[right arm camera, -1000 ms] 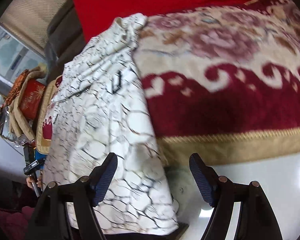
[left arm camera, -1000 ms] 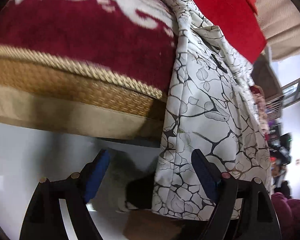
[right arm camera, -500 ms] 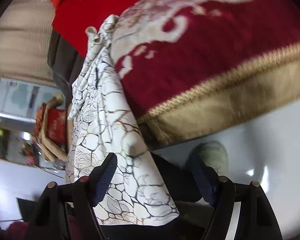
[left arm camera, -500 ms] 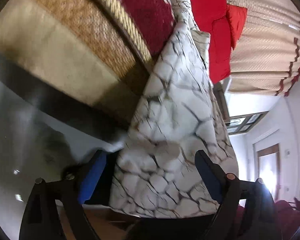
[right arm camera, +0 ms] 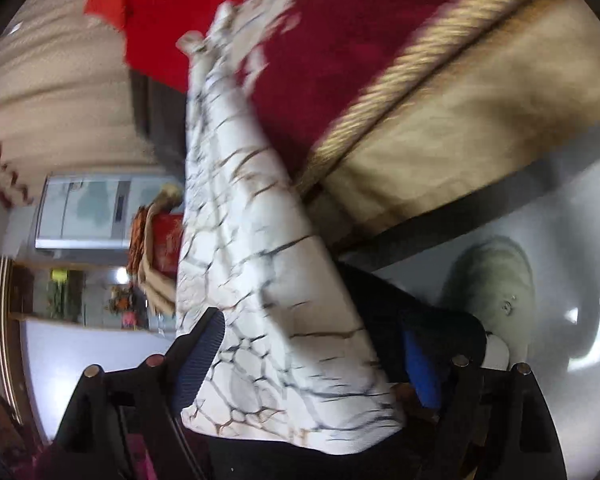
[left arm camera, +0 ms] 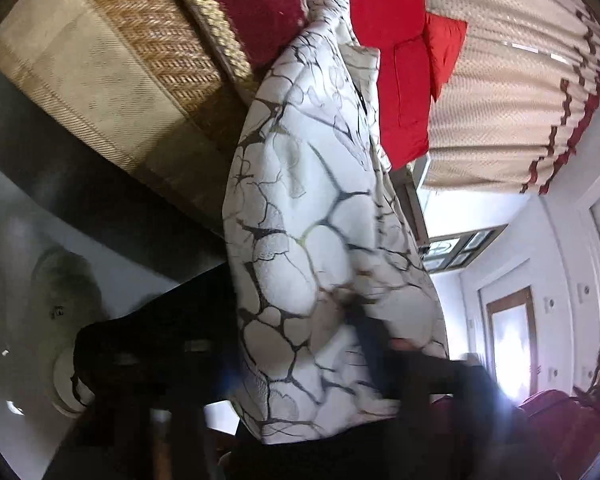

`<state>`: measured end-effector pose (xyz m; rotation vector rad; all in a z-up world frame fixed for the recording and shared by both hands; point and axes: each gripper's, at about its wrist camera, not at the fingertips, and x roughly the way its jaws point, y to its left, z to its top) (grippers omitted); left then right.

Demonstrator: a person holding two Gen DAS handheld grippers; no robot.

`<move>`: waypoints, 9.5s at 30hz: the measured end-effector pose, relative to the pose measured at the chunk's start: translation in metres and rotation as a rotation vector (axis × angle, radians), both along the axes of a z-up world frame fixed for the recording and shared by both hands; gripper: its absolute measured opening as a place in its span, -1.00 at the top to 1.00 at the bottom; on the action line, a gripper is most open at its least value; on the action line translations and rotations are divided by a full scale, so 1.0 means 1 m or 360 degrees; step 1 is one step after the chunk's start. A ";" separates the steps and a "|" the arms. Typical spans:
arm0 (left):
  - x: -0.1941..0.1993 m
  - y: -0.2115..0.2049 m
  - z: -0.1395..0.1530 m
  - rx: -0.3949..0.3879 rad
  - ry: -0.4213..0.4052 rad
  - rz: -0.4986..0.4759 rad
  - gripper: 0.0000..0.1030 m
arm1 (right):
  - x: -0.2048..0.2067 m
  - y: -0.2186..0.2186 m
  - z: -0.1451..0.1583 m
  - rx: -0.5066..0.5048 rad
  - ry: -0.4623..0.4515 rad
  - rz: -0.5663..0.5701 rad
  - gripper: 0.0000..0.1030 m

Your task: Fold large clothes

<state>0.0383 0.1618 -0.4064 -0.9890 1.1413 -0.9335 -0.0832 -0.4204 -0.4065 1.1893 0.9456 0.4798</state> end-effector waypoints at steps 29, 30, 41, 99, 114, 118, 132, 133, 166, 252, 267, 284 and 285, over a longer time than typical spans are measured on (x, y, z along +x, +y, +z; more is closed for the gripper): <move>0.095 -0.009 0.205 0.0144 -0.0513 0.0193 0.87 | 0.072 0.003 0.181 -0.0356 -0.0490 -0.0075 0.82; 0.099 -0.002 0.205 0.0158 -0.0511 0.0197 0.87 | 0.080 -0.002 0.184 -0.0346 -0.0496 -0.0097 0.82; 0.330 -0.039 0.245 0.0425 -0.0453 0.0310 0.84 | 0.245 -0.108 0.206 -0.0233 -0.0439 -0.0567 0.83; 0.218 -0.153 0.196 0.2037 -0.0619 0.0275 -0.84 | 0.235 0.076 0.221 -0.1100 -0.0252 -0.0276 -0.26; 0.321 -0.152 0.139 0.2229 -0.0426 0.0316 -0.84 | 0.355 0.130 0.168 -0.1208 -0.0026 -0.0063 0.17; 0.308 -0.157 0.145 0.2283 -0.0526 0.0334 -0.84 | 0.352 0.128 0.162 -0.1201 -0.0029 -0.0059 0.24; 0.205 -0.168 0.252 0.2252 -0.1018 0.0589 -0.84 | 0.279 0.046 0.171 -0.1371 0.0018 -0.0378 -0.07; 0.199 -0.169 0.258 0.2243 -0.1043 0.0597 -0.84 | 0.275 0.051 0.174 -0.1415 -0.0022 -0.0375 -0.07; 0.127 -0.132 0.237 0.2194 -0.0835 0.0607 -0.84 | 0.143 0.040 0.211 -0.1109 -0.0146 -0.0565 -0.22; 0.356 -0.133 0.158 0.2549 -0.0519 0.0461 -0.87 | 0.264 0.007 0.195 -0.1067 -0.0041 -0.0436 0.51; 0.271 -0.112 0.169 0.2480 -0.0598 0.0487 -0.87 | 0.218 0.021 0.174 -0.1113 -0.0004 -0.0434 0.50; 0.190 -0.109 0.186 0.2440 -0.0617 0.0696 -0.87 | 0.199 0.018 0.159 -0.0924 0.0076 -0.0502 0.50; 0.189 -0.110 0.190 0.2438 -0.0643 0.0710 -0.87 | 0.198 0.020 0.163 -0.0951 0.0071 -0.0493 0.50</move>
